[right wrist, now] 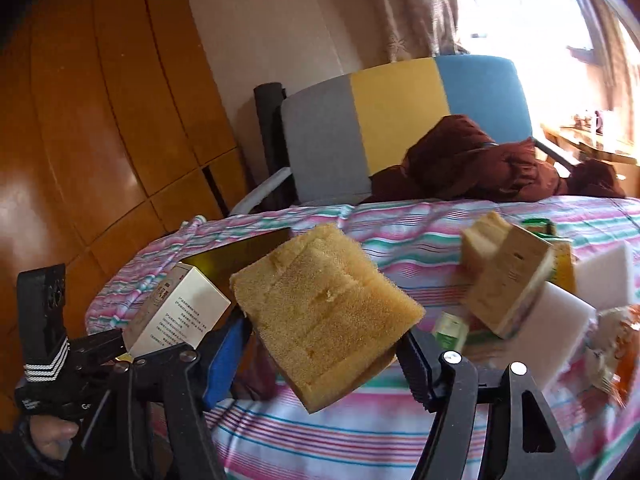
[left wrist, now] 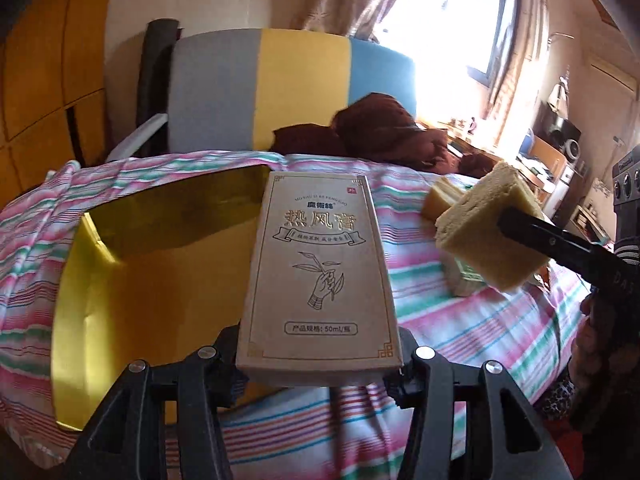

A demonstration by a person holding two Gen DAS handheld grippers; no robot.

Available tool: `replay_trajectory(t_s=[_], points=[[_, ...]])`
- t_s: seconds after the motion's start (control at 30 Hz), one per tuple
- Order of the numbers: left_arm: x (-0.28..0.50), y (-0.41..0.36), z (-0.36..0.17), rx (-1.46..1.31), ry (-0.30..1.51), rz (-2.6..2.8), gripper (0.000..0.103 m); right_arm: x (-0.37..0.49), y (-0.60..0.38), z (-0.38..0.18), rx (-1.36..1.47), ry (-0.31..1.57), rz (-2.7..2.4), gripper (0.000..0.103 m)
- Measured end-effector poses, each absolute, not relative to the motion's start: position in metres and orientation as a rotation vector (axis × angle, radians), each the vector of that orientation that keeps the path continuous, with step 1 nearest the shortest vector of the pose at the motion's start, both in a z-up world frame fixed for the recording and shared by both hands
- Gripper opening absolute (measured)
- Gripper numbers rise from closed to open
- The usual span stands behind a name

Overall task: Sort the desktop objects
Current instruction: 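Carry box and sponge over the gold tray and open both tools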

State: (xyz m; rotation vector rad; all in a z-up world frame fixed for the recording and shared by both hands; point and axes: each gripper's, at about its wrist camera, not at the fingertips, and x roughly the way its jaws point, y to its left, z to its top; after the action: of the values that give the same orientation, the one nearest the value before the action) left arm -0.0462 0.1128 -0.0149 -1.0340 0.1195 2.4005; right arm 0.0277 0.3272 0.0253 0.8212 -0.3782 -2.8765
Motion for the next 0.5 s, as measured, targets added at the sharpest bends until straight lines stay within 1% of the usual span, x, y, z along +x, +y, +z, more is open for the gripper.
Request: replay_trajectory(t_s=[0.13, 0.23, 0.37, 0.5], points=[[-0.079, 0.069, -0.01, -1.077, 0.078, 2.511, 0.053, -0.028, 0.281, 0.03, 0.868, -0.267, -2.789, 0.071], [-0.109, 0.048, -0.017, -1.155, 0.05, 2.529, 0.053, -0.073, 0.25, 0.026, 0.944, -0.205, -2.724, 0.071], [-0.146, 0.025, -0.025, -1.249, -0.027, 2.529, 0.053, -0.133, 0.218, 0.008, 1.097, -0.144, -2.669, 0.071], [-0.177, 0.01, -0.036, -1.335, -0.061, 2.535, 0.053, -0.183, 0.202, -0.017, 1.242, -0.121, -2.647, 0.071]])
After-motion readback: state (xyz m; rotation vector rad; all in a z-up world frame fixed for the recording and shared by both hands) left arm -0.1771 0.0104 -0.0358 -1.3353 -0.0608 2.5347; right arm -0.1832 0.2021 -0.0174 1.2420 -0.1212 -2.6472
